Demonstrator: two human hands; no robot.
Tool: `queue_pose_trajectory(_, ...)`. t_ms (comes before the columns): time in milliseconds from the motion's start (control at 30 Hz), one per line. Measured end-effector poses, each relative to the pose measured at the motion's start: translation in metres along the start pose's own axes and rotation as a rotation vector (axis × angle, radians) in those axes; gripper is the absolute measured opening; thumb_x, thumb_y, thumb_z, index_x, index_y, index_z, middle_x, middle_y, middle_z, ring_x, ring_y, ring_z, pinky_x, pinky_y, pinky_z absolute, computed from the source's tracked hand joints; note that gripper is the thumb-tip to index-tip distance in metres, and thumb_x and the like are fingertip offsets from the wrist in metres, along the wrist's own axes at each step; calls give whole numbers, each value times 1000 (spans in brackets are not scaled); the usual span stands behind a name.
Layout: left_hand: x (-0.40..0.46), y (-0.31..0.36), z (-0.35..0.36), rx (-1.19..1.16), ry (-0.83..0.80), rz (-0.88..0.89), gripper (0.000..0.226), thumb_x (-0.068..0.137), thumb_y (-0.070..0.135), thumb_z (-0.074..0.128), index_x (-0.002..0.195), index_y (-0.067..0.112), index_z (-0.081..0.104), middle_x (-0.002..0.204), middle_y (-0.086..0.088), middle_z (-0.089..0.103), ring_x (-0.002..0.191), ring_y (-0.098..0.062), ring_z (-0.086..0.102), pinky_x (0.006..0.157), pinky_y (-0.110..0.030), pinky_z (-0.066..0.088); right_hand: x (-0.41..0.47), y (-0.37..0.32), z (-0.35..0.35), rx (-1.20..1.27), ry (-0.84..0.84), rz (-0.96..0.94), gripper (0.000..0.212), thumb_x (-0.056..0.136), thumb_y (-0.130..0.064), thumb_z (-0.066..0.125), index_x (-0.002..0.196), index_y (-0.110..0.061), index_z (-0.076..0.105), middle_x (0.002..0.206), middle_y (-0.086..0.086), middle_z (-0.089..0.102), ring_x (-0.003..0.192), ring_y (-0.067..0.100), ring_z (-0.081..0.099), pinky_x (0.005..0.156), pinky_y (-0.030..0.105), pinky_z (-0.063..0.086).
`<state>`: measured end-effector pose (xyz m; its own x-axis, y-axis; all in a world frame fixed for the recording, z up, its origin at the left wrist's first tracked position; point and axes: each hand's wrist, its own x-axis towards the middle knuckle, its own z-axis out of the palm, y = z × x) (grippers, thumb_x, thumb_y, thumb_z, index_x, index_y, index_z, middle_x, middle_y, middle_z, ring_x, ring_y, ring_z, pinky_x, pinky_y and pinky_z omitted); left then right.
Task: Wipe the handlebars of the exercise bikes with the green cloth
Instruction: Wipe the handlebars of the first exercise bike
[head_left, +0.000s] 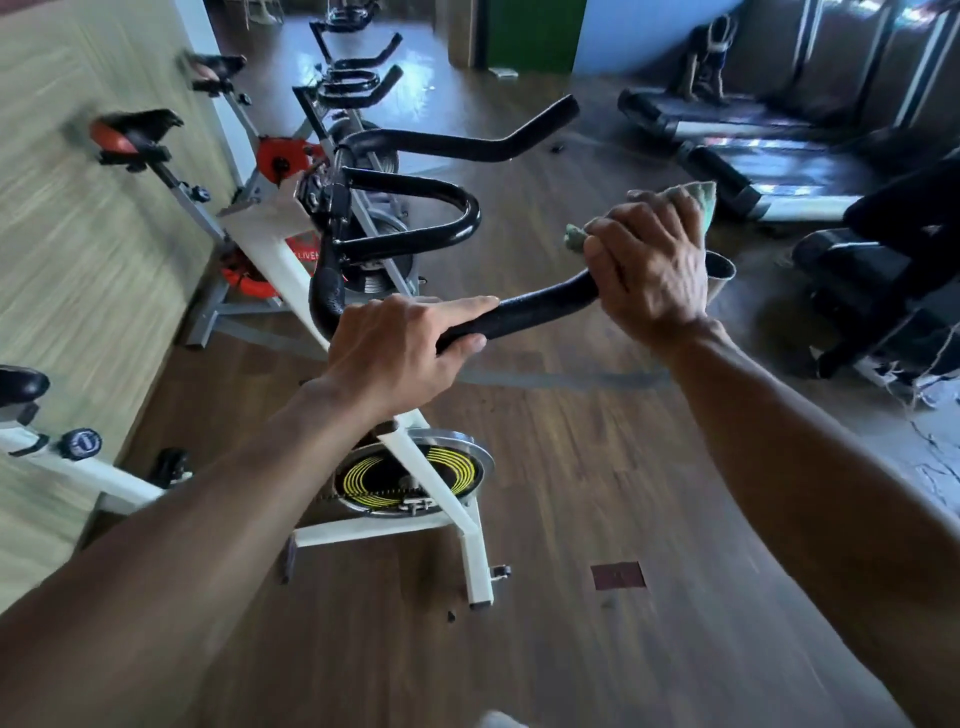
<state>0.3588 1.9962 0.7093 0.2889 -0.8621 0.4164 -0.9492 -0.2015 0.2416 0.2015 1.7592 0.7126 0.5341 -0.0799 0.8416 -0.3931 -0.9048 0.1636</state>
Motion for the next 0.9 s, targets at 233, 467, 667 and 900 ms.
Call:
queue_pose_trajectory(233, -6, -4, 11, 92, 167, 116, 41, 88, 56, 45, 128, 52, 54, 97, 12, 75, 78, -20, 70, 62, -31, 49, -53, -66, 53, 264, 247, 247, 39, 102, -26, 40, 113, -3, 69, 122, 19, 60, 134, 42, 40, 116, 51, 25)
queue_pose_trajectory(467, -9, -9, 19, 208, 234, 153, 37, 89, 58, 49, 124, 67, 45, 41, 23, 48, 34, -3, 43, 41, -19, 26, -33, -41, 74, 459, 600, 376, 36, 101, -26, 43, 110, -6, 71, 135, 21, 53, 145, 39, 30, 122, 47, 20)
queue_pose_trajectory(667, -12, -12, 28, 243, 296, 228, 37, 86, 58, 57, 117, 72, 45, 44, 17, 37, 44, 0, 37, 50, -23, 31, -54, -92, 118, 664, 810, 328, 37, 100, -24, 44, 126, -7, 63, 149, 19, 40, 148, 35, 24, 120, 47, 24)
queue_pose_trajectory(900, -10, -20, 34, 264, 349, 281, 46, 82, 53, 67, 108, 81, 41, 70, 17, 66, 69, -4, 55, 67, -31, 41, -28, -68, 104, 880, 932, 542, 38, 100, -36, 42, 129, -21, 61, 162, 6, 25, 151, 14, 14, 117, 27, 22)
